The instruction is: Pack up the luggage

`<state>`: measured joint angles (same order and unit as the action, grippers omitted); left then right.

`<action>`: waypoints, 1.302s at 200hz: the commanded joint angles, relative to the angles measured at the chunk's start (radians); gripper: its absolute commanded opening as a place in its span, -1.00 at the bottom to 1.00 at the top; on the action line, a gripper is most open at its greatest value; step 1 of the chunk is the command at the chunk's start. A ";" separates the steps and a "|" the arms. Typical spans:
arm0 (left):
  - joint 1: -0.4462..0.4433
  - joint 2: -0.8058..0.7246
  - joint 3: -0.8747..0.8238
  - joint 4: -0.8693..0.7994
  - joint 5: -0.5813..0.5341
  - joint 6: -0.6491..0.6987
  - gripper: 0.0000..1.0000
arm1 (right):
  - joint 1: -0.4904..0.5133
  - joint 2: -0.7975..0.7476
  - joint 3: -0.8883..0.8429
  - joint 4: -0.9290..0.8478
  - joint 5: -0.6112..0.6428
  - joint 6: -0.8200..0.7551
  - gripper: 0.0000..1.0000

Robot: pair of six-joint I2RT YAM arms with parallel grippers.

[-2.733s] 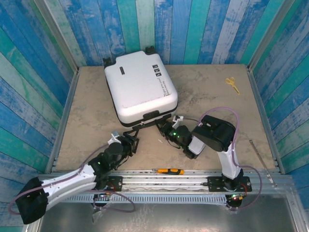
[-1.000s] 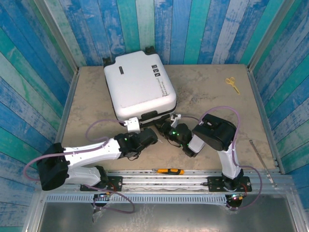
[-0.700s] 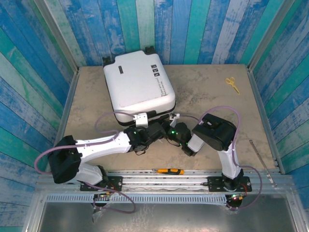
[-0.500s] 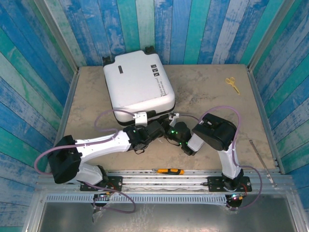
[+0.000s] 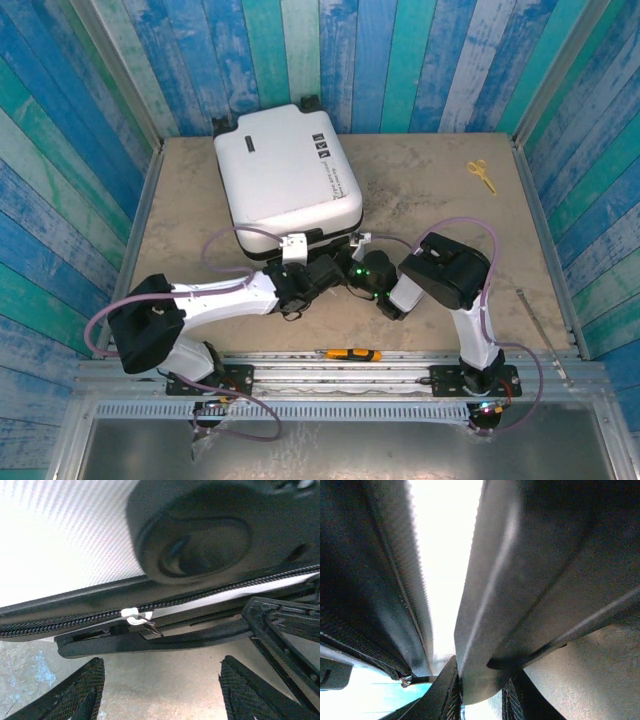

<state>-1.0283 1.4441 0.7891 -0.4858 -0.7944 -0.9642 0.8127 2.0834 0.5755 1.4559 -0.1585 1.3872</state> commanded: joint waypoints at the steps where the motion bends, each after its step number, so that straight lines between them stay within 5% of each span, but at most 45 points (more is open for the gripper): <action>1: 0.003 -0.011 -0.057 0.085 -0.095 -0.027 0.19 | -0.009 0.009 0.013 0.025 -0.022 -0.140 -0.99; 70: 0.001 -0.006 -0.127 0.255 -0.147 -0.024 -0.07 | -0.033 -0.012 0.000 0.011 -0.036 -0.154 -0.99; 163: 0.001 0.143 0.010 0.236 -0.175 -0.032 -0.37 | -0.033 -0.028 -0.031 0.014 -0.041 -0.168 -0.99; 192: 0.003 0.166 0.044 0.231 -0.181 -0.031 -0.70 | -0.033 -0.019 -0.037 0.026 -0.039 -0.164 -0.99; 260: 0.003 0.176 0.024 0.203 -0.121 -0.123 -1.00 | -0.035 0.007 -0.046 0.055 -0.053 -0.160 -0.99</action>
<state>-1.0264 1.6016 0.8200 -0.2684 -0.9329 -1.0443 0.7811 2.0819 0.5541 1.4757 -0.1963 1.3846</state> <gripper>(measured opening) 0.054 0.204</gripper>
